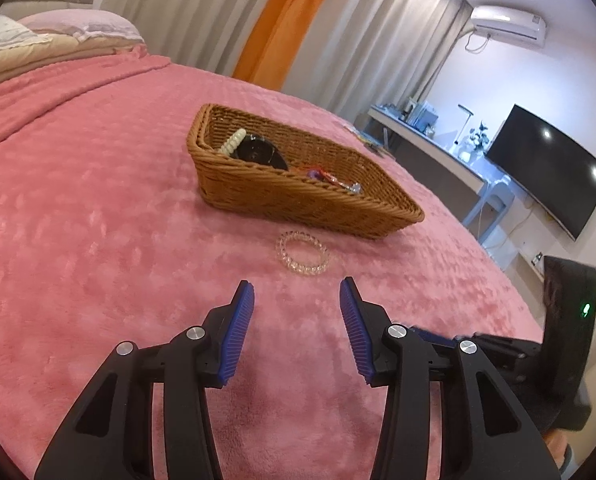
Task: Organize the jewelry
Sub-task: 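Grasp the clear bead bracelet with the left tool while the right grasps the silver charm bracelet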
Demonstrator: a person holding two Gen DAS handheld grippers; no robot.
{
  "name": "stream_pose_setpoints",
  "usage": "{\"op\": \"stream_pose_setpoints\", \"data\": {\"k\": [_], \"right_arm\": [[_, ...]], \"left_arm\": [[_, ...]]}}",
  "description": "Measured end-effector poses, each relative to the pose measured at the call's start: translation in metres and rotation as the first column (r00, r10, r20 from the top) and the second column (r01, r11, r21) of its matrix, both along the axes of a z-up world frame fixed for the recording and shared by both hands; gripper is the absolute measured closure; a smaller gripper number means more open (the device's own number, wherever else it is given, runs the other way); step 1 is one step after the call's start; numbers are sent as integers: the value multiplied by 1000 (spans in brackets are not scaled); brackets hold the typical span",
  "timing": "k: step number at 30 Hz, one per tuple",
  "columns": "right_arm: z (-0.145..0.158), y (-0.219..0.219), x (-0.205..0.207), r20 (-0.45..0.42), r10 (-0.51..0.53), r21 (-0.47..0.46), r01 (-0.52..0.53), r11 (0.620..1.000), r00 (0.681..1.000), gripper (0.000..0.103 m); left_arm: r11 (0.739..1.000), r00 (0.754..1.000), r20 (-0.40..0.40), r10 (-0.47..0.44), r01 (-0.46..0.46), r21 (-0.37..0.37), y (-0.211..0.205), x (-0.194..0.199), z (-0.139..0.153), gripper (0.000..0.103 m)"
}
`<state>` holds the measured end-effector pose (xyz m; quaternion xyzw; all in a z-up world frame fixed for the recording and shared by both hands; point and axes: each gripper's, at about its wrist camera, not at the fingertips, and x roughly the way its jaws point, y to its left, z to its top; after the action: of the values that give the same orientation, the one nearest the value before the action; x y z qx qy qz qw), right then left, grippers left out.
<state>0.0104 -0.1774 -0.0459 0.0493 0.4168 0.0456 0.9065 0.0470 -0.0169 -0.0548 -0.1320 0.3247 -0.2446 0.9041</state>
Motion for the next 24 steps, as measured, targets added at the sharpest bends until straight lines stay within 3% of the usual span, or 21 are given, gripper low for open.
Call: {"op": "stream_pose_setpoints", "data": {"k": [4,8,15,18,19,21,24], "right_arm": [[0,-34,-3,12,-116,106,115,988,993,95],[-1,-50,-5,27,-148,168,141,976,989,95],[2,-57,-5,27,-123,203,115,972,992,95],[5,-57,1,24,-74,116,71,991,997,95],[4,-58,2,21,-70,110,68,992,997,95],[0,-63,3,2,-60,157,58,986,998,95],[-2,-65,2,-4,-33,201,33,979,999,95]], "left_arm": [[1000,999,-52,-5,6,16,-5,8,-3,60],[999,995,-95,-11,15,40,-11,22,-2,60],[991,980,-199,-8,35,131,-45,70,-8,61],[984,975,-221,12,28,175,-56,85,-17,61],[981,976,-216,25,19,195,-59,88,-19,65],[972,978,-201,50,-1,234,-62,87,-20,91],[978,978,-205,45,-1,210,-54,80,-19,95]]}}
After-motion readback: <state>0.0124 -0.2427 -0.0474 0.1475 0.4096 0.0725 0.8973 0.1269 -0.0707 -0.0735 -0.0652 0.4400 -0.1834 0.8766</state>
